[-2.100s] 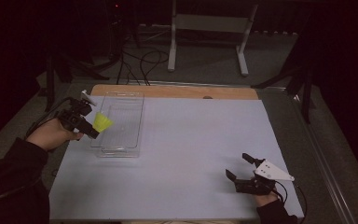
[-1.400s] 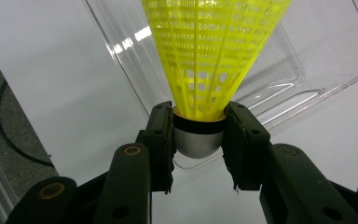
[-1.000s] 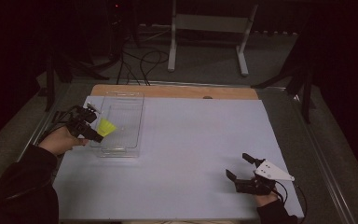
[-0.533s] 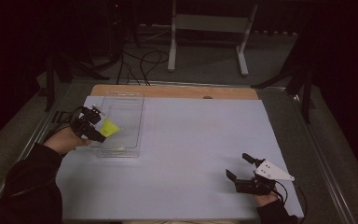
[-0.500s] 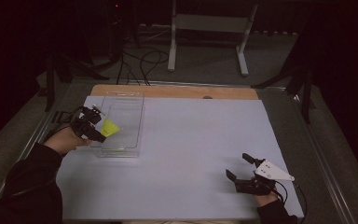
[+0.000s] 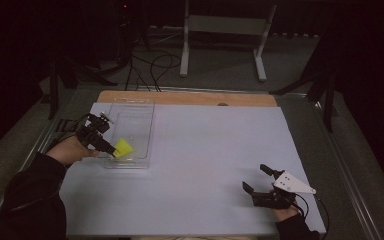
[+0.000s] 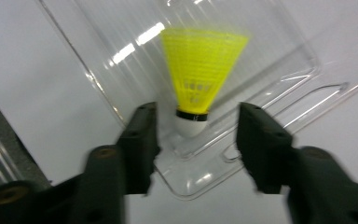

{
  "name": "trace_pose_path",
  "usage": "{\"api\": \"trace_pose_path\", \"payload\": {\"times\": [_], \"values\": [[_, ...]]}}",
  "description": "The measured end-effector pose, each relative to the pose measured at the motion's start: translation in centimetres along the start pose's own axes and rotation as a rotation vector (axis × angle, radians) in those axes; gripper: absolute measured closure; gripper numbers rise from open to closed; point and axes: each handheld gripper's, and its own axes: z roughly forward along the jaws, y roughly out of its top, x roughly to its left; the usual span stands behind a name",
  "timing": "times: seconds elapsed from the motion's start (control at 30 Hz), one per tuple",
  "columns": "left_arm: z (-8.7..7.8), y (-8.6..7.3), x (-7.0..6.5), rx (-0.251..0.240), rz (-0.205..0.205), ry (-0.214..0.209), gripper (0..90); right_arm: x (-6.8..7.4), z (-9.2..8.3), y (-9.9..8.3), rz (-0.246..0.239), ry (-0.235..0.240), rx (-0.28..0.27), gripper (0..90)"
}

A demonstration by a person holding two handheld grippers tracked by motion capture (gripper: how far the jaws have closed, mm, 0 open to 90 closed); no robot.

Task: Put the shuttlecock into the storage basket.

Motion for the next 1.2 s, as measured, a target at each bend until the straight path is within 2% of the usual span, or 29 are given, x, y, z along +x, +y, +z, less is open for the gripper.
{"api": "trace_pose_path", "payload": {"times": [0.07,0.1,0.2,0.23,0.37,0.43,0.63,0.8,0.9,1.03,1.1,1.2], "values": [[-0.1,0.1,-0.1,-0.009,0.003,-0.010,41.8,0.0,0.0,0.0,0.001,0.000,0.000,9.9],[-0.2,0.1,-0.2,-0.011,0.010,-0.002,38.0,0.0,0.0,0.0,0.001,-0.001,0.000,9.9],[-0.4,0.2,-0.4,-0.018,0.001,-0.006,34.5,0.0,0.0,0.0,0.002,-0.001,-0.001,9.9],[-0.5,0.3,-0.4,-0.019,0.002,-0.009,27.7,0.0,0.0,0.0,0.002,0.000,0.000,9.9],[-0.6,0.3,-0.4,-0.022,-0.006,-0.014,17.2,0.0,-0.1,0.0,0.004,0.000,-0.001,9.9],[-0.8,0.2,-0.4,-0.029,-0.004,-0.017,14.7,0.0,-0.1,0.0,0.003,0.000,-0.001,9.9],[-1.3,-0.1,-0.2,-0.066,-0.007,-0.059,3.1,0.0,-0.1,0.0,0.000,-0.003,-0.001,9.9],[-1.6,-0.3,-0.1,-0.103,-0.027,-0.092,0.0,0.0,-0.1,0.1,0.000,-0.003,-0.002,9.9],[-1.7,-0.4,-0.4,-0.113,-0.010,-0.101,0.0,0.0,-0.1,0.1,0.000,-0.003,-0.002,9.9],[-1.9,-0.4,-0.6,-0.142,-0.017,-0.103,0.0,0.0,-0.1,0.0,-0.001,-0.003,-0.001,9.9],[-2.1,-0.4,-0.8,-0.168,-0.017,-0.122,0.0,0.0,-0.1,0.0,0.001,-0.003,-0.001,9.9],[-2.4,-0.6,-1.1,-0.191,-0.013,-0.119,0.0,0.0,-0.1,0.1,0.001,-0.005,-0.003,9.9]]}}
